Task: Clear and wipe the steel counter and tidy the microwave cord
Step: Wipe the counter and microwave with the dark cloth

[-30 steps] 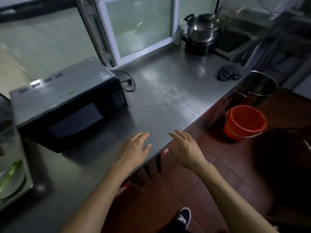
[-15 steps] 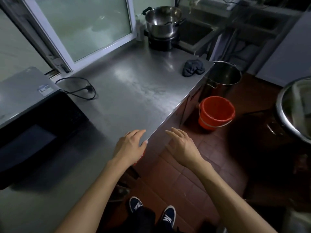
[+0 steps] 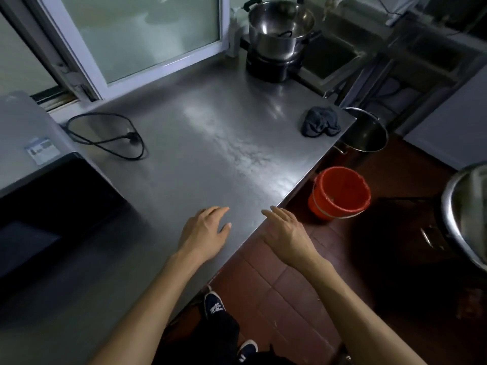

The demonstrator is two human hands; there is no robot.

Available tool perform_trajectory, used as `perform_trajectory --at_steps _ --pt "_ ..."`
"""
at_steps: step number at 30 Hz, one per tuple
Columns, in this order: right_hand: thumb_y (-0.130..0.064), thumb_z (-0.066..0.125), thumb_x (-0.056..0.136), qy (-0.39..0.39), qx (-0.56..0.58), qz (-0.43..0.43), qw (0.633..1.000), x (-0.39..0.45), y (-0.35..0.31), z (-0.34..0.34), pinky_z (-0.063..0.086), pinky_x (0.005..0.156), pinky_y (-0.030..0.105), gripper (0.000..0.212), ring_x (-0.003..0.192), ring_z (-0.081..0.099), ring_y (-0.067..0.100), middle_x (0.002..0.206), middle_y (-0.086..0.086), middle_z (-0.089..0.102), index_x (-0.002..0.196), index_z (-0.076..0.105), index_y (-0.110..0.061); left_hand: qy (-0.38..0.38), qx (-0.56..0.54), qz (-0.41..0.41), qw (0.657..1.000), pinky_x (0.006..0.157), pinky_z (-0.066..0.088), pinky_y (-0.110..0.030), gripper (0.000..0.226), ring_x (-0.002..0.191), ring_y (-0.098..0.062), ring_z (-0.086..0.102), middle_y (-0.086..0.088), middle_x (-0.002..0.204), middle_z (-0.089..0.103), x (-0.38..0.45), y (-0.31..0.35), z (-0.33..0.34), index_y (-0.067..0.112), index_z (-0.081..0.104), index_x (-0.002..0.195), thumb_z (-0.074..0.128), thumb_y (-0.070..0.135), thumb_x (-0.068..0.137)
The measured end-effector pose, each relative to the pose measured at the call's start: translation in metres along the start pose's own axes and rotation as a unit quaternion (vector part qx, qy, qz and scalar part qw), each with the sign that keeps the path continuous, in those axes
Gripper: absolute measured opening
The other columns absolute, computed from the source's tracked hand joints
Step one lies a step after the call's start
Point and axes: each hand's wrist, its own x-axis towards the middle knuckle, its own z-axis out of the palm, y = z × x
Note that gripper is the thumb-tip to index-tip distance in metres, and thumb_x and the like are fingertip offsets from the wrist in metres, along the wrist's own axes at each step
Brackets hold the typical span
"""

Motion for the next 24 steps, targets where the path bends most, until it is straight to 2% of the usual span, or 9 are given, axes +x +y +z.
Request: perform_trajectory --at_steps 10,14,20,24 --pt "-0.033 0.06 0.093 0.033 0.012 0.073 0.997 0.062 0.033 -0.051 0.033 0.114 0.046 0.058 0.148 0.025 0.025 0.157 0.004 0.036 0.147 0.042 -0.025 -0.029 -0.011 0.067 0.997 0.107 0.041 -0.037 0.047 0.131 -0.021 0.048 0.002 0.144 0.053 0.105 0.041 -0.01 0.022 0.05 0.142 0.053 0.036 0.098" --pt "-0.029 0.061 0.094 0.047 0.013 0.097 0.994 0.072 0.073 -0.07 0.033 0.113 0.04 0.056 0.145 0.031 0.026 0.154 0.002 0.041 0.147 0.044 -0.023 -0.05 0.0 0.092 0.995 0.107 0.04 -0.037 0.046 0.131 -0.021 0.047 0.003 0.145 0.052 0.144 0.076 0.006 0.021 0.049 0.143 0.052 0.035 0.099" --pt "-0.027 0.062 0.094 0.052 0.019 0.092 0.994 0.089 0.147 -0.112 0.032 0.112 0.04 0.054 0.141 0.036 0.027 0.15 0.002 0.045 0.145 0.046 -0.02 -0.057 0.021 0.101 0.993 0.108 0.038 -0.033 0.047 0.132 -0.018 0.046 0.005 0.146 0.05 0.205 0.15 0.037 0.024 0.047 0.144 0.049 0.037 0.099" --pt "-0.02 0.068 0.09 0.078 0.036 0.066 0.994 0.106 0.2 -0.143 0.041 0.105 0.043 0.051 0.13 0.047 0.031 0.137 0.007 0.056 0.139 0.055 -0.018 -0.052 0.032 0.096 0.994 0.107 0.038 -0.03 0.046 0.131 -0.017 0.046 0.006 0.145 0.051 0.238 0.203 0.051 0.025 0.048 0.143 0.05 0.037 0.099"
